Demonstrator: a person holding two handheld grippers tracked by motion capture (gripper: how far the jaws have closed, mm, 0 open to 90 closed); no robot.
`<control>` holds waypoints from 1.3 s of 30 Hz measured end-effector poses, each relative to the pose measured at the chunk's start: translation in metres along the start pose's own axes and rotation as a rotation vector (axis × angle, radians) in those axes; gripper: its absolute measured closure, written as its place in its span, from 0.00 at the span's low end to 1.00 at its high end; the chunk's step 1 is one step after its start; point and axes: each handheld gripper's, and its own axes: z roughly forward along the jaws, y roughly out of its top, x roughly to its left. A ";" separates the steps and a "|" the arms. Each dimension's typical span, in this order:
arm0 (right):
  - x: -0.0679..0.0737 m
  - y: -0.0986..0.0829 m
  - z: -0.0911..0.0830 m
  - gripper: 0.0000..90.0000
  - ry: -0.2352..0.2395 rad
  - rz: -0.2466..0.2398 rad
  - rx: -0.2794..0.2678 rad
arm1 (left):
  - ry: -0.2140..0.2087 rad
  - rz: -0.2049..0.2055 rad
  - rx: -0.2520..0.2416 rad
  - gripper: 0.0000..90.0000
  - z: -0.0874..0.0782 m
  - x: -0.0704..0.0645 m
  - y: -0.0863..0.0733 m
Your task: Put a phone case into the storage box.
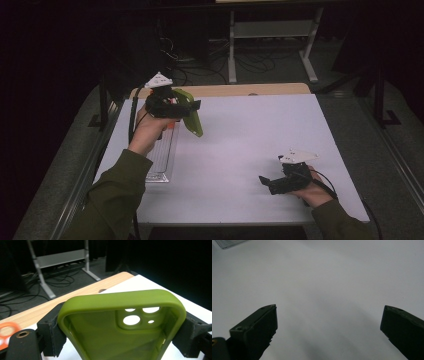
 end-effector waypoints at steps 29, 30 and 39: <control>0.000 0.000 0.000 0.01 -0.002 0.005 0.009 | 0.383 -0.052 0.078 0.15 -0.004 0.054 -0.011; 0.000 0.000 0.000 0.01 -0.002 0.006 0.009 | 0.401 -0.065 0.082 0.15 -0.003 0.055 -0.012; 0.000 0.000 0.000 0.01 -0.003 0.011 0.008 | 0.500 -0.115 0.152 0.15 0.013 0.070 -0.025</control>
